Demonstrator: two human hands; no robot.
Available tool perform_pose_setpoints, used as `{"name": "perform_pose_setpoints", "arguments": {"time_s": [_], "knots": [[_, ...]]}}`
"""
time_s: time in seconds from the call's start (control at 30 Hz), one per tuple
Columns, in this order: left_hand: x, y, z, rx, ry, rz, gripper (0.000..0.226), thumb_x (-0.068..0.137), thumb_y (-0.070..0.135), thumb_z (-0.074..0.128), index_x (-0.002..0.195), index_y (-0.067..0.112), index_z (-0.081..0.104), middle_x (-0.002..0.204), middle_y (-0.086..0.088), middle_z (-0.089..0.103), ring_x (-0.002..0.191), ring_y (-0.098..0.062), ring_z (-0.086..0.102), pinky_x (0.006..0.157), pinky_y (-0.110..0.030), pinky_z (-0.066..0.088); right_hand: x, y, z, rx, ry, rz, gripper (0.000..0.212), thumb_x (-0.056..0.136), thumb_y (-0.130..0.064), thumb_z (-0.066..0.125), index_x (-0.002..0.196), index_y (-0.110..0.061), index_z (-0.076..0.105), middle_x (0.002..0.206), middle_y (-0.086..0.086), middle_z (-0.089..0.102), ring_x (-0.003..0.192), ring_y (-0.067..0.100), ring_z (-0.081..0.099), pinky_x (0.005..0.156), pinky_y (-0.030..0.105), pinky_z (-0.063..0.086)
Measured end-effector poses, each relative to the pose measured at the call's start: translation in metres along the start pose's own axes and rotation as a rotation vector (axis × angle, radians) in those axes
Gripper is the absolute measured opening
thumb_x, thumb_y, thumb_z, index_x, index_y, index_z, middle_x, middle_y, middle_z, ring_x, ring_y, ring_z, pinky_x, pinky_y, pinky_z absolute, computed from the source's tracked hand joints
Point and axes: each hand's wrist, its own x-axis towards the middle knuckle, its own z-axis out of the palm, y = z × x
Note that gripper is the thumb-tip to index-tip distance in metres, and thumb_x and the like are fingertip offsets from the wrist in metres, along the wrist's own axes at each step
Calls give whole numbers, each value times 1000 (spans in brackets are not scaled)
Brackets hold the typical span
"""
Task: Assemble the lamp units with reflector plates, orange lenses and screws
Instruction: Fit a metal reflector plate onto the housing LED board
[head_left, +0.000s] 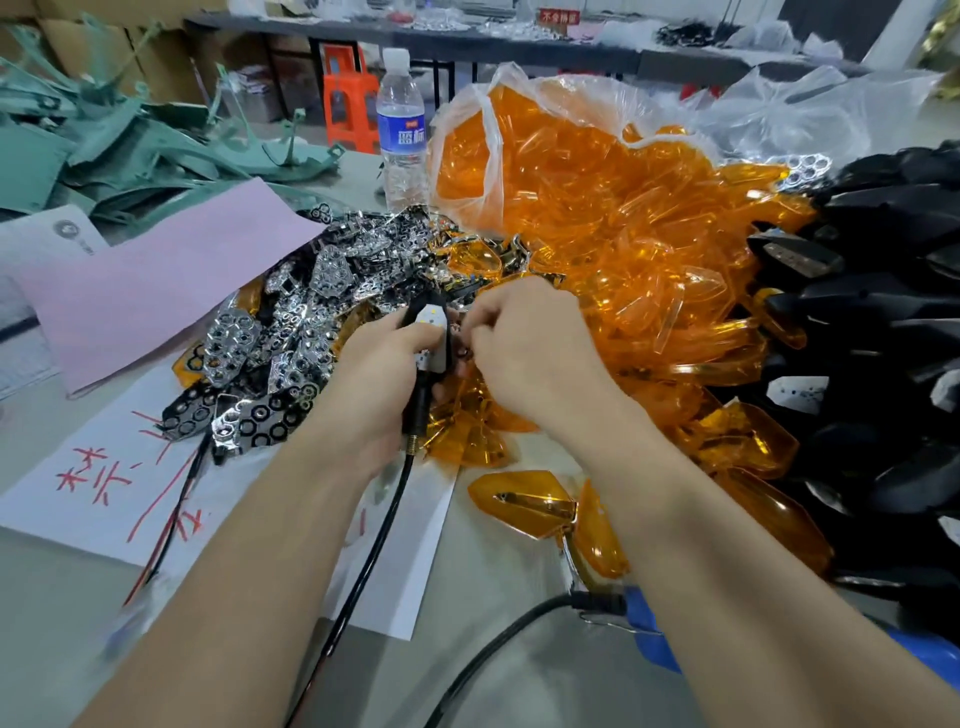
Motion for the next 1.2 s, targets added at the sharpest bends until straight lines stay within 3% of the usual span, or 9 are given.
{"name": "perform_pose_setpoints", "arguments": {"time_s": [0.07,0.13,0.23,0.47,0.63,0.77,1.0,1.1,1.2], "knots": [[3,2,-5,0,113,31,23,98,3,47,100,9,69,78,-7,68,57,-15,61,43,-23,41,22,-6,13,45,-20,-21,26,90,-8,63,77,-29,72,88,0,74,62,12,61,46,17,40],[8,5,-12,-87,220,41,20,99,3,44,101,6,64,80,-7,67,55,-13,62,41,-21,41,38,-7,25,20,-53,-68,19,94,-14,65,105,-27,74,110,3,73,86,18,67,65,21,47],[13,9,-20,-203,258,21,24,100,4,42,115,-3,59,80,-11,65,50,-14,61,38,-20,39,50,-7,36,-289,-189,-157,42,90,-29,75,130,-24,62,127,7,66,114,30,60,85,35,50],[10,10,-19,-177,275,8,22,97,5,44,105,-4,62,78,-11,66,50,-15,61,38,-20,38,45,3,27,-87,-24,-85,17,86,-19,78,87,-30,65,102,0,69,87,22,66,73,34,56],[4,9,-13,-168,209,5,23,99,6,43,105,3,65,82,-11,70,55,-17,63,41,-22,42,27,12,-3,143,58,10,17,95,-16,66,87,-29,59,87,-1,70,64,15,65,52,30,48],[-7,8,6,-230,14,-21,36,102,7,38,115,5,71,83,-10,71,63,-17,65,45,-24,46,-20,19,-36,661,29,83,16,92,-7,64,96,-22,66,74,7,76,53,15,63,48,25,47],[-39,-3,48,-238,-278,-68,37,102,1,39,112,3,74,88,-12,72,74,-19,69,65,-30,59,-84,55,-50,989,213,216,24,83,1,62,83,-18,77,64,-3,65,56,5,56,49,16,44],[-46,-5,57,-236,-329,-70,37,103,-1,39,114,4,73,91,-13,73,82,-23,72,71,-31,61,-93,65,-50,1117,216,263,19,75,-7,53,68,-14,70,75,1,66,73,15,61,57,25,50],[-51,-7,62,-274,-366,-70,38,102,1,42,109,7,79,103,-14,77,97,-26,76,80,-34,62,-97,65,-46,1129,151,236,19,72,-3,48,63,-12,62,81,14,66,80,31,61,71,53,59]]}}
